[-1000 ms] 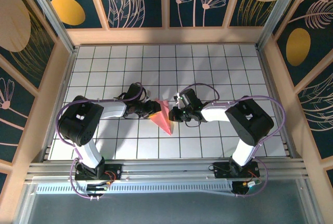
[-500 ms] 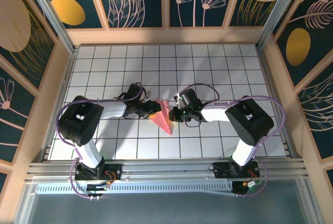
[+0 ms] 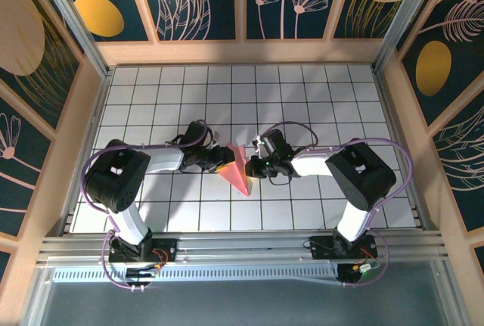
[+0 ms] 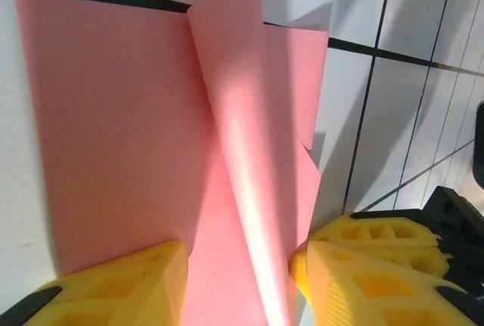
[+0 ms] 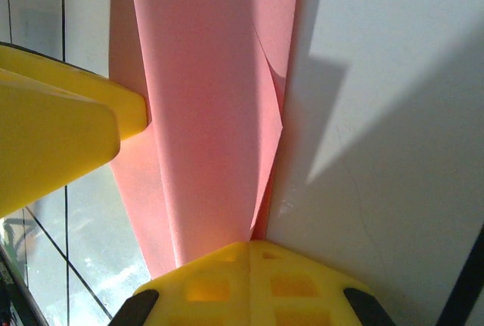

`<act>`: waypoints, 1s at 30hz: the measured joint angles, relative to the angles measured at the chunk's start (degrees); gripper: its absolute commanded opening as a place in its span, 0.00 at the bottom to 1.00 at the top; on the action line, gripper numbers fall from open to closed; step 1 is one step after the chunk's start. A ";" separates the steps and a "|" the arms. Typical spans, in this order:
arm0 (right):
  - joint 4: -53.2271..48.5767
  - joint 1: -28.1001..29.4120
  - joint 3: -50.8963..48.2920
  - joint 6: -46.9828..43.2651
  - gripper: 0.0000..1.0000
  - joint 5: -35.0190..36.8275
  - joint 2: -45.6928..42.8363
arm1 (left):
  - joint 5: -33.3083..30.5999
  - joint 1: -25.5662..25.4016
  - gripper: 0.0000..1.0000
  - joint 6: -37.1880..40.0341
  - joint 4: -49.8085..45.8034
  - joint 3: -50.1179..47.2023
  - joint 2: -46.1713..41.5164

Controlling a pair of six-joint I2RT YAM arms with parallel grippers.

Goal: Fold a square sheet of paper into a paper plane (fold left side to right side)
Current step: Fourth fold the wing at the center of the table.

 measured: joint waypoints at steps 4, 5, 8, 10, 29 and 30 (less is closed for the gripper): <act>-0.31 0.00 0.31 -0.20 0.00 0.04 0.22 | -0.74 -0.09 0.49 0.07 -0.79 0.31 -0.37; -0.52 0.00 0.48 -0.20 0.00 0.07 0.31 | -1.27 -0.09 0.50 0.20 -1.33 0.50 -0.59; -1.20 0.00 0.90 -0.20 0.00 0.11 0.46 | -2.49 -0.07 0.51 0.42 -3.34 1.29 -1.90; -1.36 0.04 0.98 -0.17 0.00 0.22 0.46 | -3.28 -0.07 0.52 0.72 -4.50 1.95 -3.39; -1.49 0.13 1.60 -0.13 0.00 0.22 1.01 | 1.66 -2.56 0.05 1.05 -1.22 3.21 0.09; -1.49 0.15 1.64 -0.13 0.00 0.24 1.03 | 1.77 -2.80 0.05 1.05 -1.20 3.32 0.85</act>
